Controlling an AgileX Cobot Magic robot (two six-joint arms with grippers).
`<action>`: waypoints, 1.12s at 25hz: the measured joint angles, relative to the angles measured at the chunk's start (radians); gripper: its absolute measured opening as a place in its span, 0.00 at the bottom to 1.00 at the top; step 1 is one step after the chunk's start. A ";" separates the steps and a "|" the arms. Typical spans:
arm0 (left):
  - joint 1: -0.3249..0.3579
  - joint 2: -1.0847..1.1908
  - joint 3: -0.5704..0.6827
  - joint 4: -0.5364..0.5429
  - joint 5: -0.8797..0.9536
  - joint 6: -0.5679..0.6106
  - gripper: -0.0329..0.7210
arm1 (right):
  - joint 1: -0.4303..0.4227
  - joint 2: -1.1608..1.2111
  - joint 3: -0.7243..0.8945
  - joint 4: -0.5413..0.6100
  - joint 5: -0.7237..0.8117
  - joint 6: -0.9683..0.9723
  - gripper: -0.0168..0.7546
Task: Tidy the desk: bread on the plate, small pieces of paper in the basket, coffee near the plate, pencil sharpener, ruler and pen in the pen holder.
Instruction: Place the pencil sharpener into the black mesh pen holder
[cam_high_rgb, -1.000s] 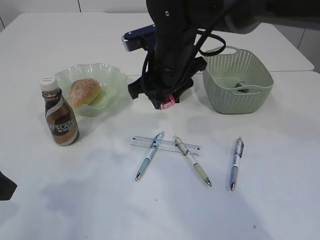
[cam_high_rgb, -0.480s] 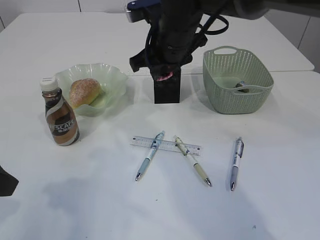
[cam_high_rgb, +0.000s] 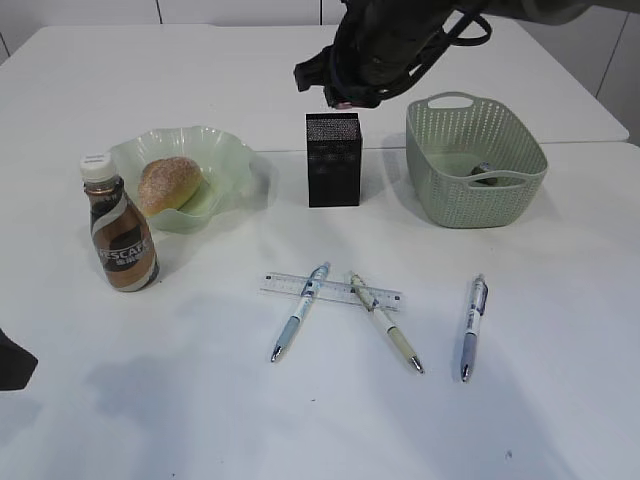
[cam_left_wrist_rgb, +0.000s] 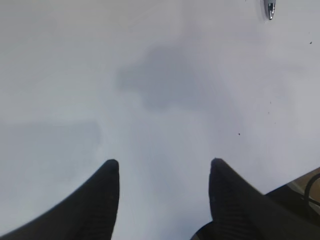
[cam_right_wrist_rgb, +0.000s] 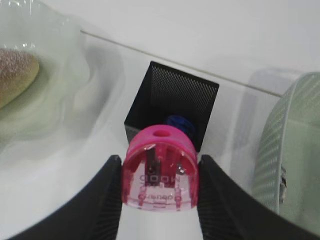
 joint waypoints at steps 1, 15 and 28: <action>0.000 0.000 0.000 0.000 0.000 0.000 0.58 | -0.005 0.001 0.000 0.001 -0.026 0.000 0.47; 0.000 0.000 0.000 0.000 -0.034 0.000 0.58 | -0.059 0.114 -0.015 0.023 -0.217 -0.003 0.47; 0.000 0.000 0.000 0.000 -0.051 0.000 0.58 | -0.068 0.233 -0.116 0.030 -0.301 -0.017 0.47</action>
